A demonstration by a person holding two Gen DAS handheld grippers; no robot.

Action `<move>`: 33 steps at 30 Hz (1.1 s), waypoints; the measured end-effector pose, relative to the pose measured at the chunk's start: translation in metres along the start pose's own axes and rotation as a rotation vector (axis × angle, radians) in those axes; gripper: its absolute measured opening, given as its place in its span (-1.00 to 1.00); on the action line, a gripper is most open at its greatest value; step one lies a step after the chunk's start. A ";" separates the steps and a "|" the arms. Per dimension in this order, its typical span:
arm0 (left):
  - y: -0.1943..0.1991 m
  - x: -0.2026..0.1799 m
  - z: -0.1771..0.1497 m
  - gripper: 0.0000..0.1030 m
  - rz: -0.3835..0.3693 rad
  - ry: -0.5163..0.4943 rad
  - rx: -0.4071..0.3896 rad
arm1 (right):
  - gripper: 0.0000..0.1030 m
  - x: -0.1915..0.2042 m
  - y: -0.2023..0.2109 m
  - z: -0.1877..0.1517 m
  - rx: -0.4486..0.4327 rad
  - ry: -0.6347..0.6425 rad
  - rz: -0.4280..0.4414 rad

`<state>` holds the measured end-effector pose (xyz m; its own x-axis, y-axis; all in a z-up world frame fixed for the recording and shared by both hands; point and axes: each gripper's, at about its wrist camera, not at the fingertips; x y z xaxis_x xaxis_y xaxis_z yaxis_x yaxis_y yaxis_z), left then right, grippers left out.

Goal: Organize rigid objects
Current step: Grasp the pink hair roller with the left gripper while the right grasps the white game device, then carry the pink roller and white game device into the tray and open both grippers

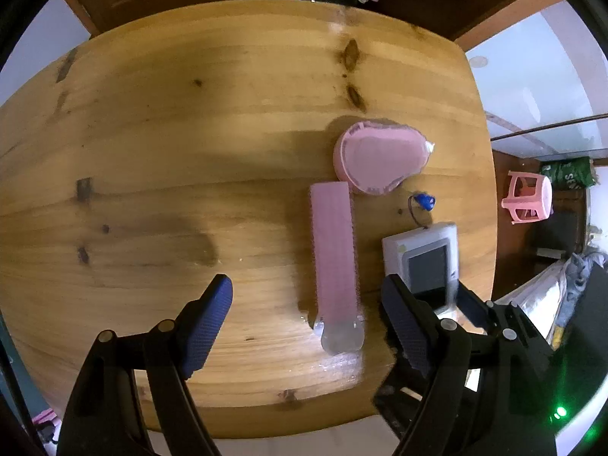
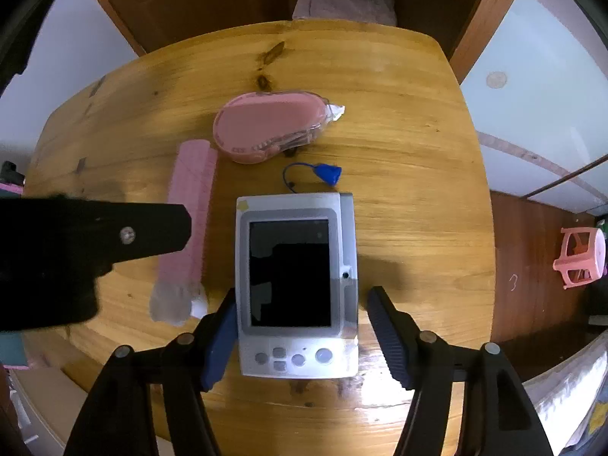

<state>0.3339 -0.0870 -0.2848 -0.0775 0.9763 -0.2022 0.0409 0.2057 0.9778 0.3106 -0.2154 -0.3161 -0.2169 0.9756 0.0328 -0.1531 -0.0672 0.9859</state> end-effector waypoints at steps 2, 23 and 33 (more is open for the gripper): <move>-0.003 -0.003 -0.001 0.62 0.006 -0.005 0.002 | 0.12 -0.004 0.002 -0.002 0.008 -0.012 -0.016; -0.022 -0.029 -0.012 -0.49 0.158 -0.076 -0.018 | 0.11 -0.043 0.032 -0.031 -0.038 -0.101 0.108; 0.039 -0.026 -0.035 -0.50 0.085 -0.126 -0.112 | 0.11 -0.053 0.074 -0.049 -0.114 -0.145 0.255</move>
Point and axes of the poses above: each gripper's, at about its wrist camera, not at the fingertips, and y roughly against the way its jaws point, x to its left, z to its top, and after that the axes turned 1 degree about -y, right-handed
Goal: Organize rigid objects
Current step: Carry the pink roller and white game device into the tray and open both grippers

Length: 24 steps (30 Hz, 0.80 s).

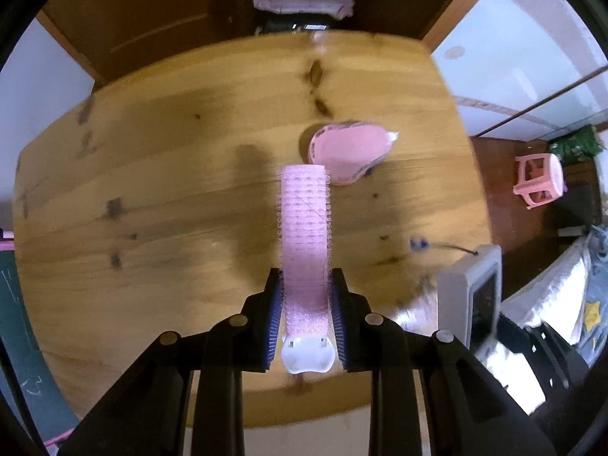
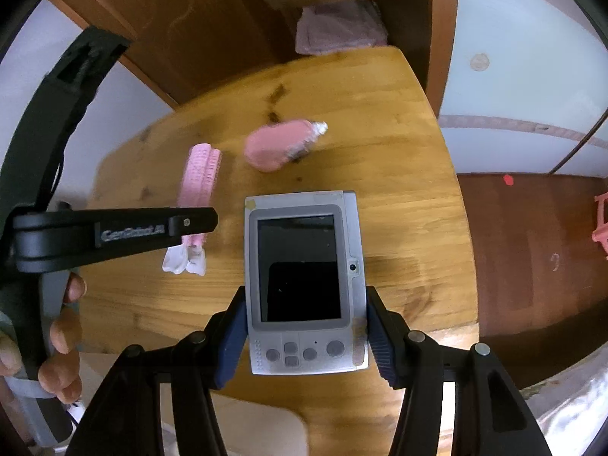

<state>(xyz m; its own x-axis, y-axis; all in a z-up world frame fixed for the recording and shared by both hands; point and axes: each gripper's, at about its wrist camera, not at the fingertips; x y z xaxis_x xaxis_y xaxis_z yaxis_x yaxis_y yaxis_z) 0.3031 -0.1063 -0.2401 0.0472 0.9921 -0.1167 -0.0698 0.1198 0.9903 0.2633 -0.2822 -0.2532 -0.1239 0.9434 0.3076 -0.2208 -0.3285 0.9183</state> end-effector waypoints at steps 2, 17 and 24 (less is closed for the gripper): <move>0.022 0.005 -0.009 -0.50 -0.023 -0.019 -0.020 | 0.11 0.006 0.017 -0.004 -0.034 -0.005 0.027; 0.109 -0.006 -0.153 -0.50 -0.029 -0.410 -0.029 | 0.12 0.051 0.094 -0.144 -0.051 0.100 0.074; 0.067 -0.008 -0.213 -0.50 0.004 -0.584 0.113 | 0.12 0.057 0.048 -0.207 0.091 0.120 0.011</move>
Point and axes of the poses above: each gripper's, at about its wrist camera, not at the fingertips, and y roughly against the way its jaws point, x to its left, z to its top, and after that the axes turned 1 degree about -y, right-handed
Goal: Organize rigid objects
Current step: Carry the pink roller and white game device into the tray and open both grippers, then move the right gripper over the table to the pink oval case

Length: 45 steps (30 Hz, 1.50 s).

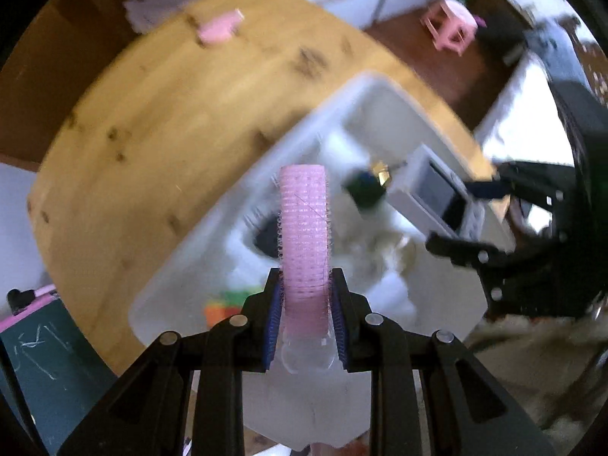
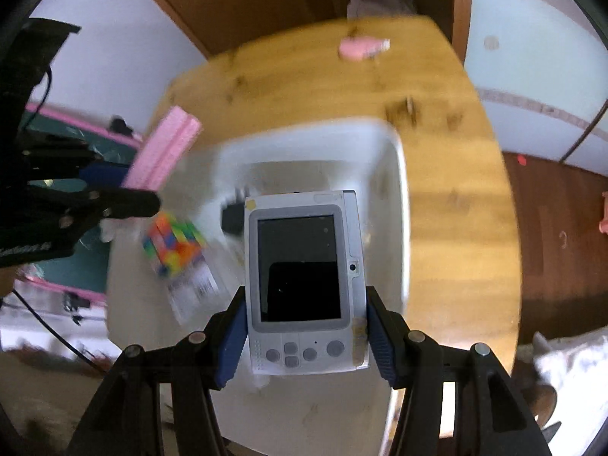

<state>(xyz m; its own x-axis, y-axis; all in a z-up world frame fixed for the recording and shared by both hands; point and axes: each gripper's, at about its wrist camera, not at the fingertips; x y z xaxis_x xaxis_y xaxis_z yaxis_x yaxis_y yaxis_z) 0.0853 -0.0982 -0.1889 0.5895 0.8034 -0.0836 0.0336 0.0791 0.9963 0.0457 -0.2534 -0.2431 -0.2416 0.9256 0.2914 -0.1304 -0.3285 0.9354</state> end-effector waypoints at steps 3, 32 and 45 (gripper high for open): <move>-0.026 -0.006 -0.011 -0.50 0.001 -0.034 0.057 | 0.12 0.003 -0.015 -0.011 0.030 0.010 -0.021; -0.062 -0.016 -0.027 0.37 -0.034 -0.044 0.169 | 0.21 0.033 -0.013 -0.001 -0.052 0.226 -0.144; -0.010 -0.019 -0.002 0.37 -0.045 -0.008 -0.026 | 0.21 0.019 0.045 0.031 -0.216 0.116 -0.020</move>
Point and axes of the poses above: each gripper's, at about its wrist camera, not at the fingertips, and y roughly against the way its jaws point, x to its left, z to its top, and after that the axes turned 1 degree about -y, right-handed
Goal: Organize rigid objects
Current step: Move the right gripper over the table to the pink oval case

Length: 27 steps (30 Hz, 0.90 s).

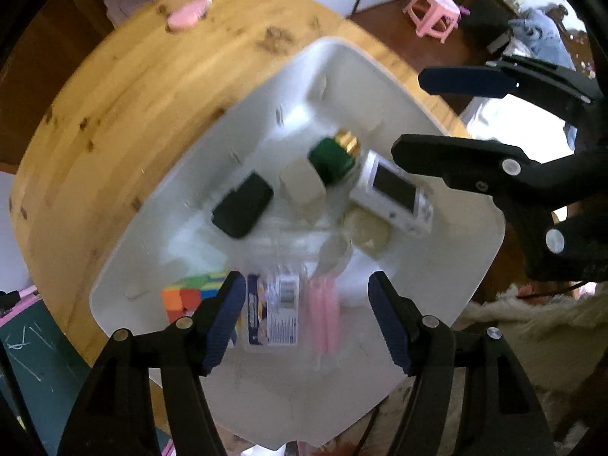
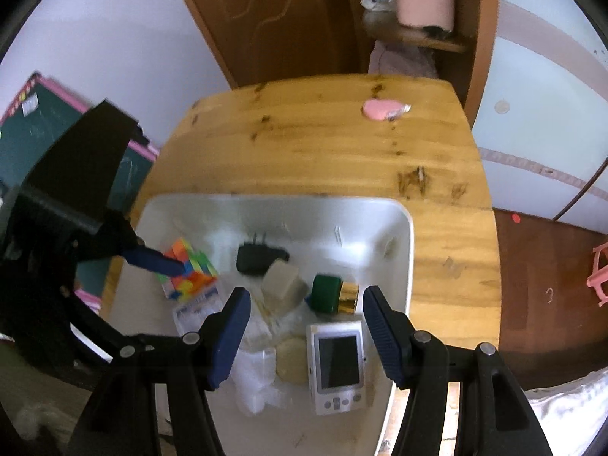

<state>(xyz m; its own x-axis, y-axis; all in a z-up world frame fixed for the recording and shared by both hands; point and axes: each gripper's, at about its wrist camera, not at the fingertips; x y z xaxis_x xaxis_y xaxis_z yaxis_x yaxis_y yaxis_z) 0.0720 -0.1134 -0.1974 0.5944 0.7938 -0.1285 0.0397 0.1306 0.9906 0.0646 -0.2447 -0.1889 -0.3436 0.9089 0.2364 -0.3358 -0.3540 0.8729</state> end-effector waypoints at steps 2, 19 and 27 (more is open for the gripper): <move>0.010 0.006 -0.002 0.37 -0.001 0.017 -0.031 | 0.21 -0.002 0.007 0.006 -0.024 -0.009 -0.001; 0.121 0.071 0.046 0.37 0.091 0.325 -0.382 | 0.21 -0.056 0.038 0.110 -0.134 -0.096 0.018; 0.138 0.117 0.076 0.37 0.173 0.468 -0.463 | 0.35 -0.090 0.011 0.177 -0.108 -0.185 0.049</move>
<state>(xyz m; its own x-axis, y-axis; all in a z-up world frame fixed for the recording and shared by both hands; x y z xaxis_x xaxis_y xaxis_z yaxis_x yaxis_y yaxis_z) 0.2080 -0.0473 -0.0727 0.1467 0.9859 -0.0802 -0.4347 0.1371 0.8901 0.2476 -0.2915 -0.1254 -0.1983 0.9113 0.3609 -0.4180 -0.4117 0.8098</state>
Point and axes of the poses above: each gripper's, at about its wrist camera, not at the fingertips, and y roughly against the way its jaws point, x to its left, z to its top, and after that the axes turned 1 degree about -y, right-handed
